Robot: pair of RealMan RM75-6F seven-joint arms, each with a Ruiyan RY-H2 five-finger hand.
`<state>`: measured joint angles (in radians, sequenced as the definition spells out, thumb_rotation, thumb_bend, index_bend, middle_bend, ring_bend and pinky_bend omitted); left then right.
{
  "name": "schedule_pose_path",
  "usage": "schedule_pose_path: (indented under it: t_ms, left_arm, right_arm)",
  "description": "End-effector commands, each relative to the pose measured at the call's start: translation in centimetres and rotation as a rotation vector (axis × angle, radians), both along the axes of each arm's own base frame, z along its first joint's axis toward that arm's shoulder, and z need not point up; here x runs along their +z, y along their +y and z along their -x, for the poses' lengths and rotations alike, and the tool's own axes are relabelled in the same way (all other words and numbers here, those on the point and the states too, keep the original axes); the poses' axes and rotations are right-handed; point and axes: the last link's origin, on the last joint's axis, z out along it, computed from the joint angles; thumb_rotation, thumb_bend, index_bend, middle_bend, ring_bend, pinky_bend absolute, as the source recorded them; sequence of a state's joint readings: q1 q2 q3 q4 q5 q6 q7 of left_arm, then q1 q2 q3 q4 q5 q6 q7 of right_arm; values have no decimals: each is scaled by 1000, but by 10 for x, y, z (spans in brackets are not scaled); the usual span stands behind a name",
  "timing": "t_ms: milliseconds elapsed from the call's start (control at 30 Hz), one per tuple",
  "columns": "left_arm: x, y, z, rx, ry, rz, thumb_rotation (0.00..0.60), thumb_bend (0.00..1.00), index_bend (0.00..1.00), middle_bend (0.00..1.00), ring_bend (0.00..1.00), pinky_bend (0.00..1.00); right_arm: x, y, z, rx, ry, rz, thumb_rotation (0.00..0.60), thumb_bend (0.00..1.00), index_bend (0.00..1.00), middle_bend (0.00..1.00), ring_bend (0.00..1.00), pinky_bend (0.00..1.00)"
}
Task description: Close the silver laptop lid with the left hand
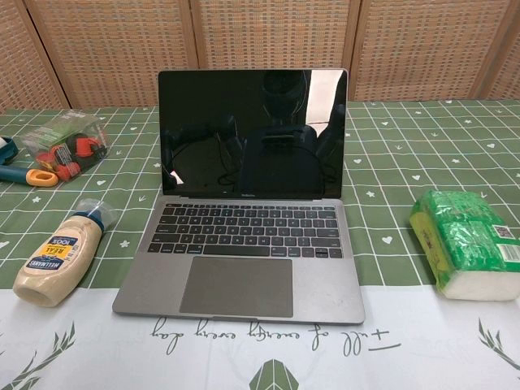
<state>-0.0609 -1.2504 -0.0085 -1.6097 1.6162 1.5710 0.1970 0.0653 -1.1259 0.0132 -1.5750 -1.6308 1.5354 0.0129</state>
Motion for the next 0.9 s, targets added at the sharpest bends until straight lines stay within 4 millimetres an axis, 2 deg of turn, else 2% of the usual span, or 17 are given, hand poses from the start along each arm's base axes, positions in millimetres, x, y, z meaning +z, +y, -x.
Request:
schedule_pose_path:
  t_ms: [33,600,767,900]
  left_arm:
    - [0,0,0,1,-1,0,600,261,0,0,0,0]
    - [-6,3,-2,6,9,29,600,261,0,0,0,0]
    - [-12,12,-5,24,0,53,600,262,0,0,0,0]
    - [-16,32,-19,-2,8,66,600,281,0,0,0,0]
  right_arm:
    - [-1,0,0,0,2,-2,600,15,0,0,0,0]
    - [4,0,-1,1,-12,15,600,16,0,0,0,0]
    - [9,0,0,1,-20,27,600,15,0,0,0,0]
    - [12,-2,3,-14,-27,35,600,16,0,0,0,0]
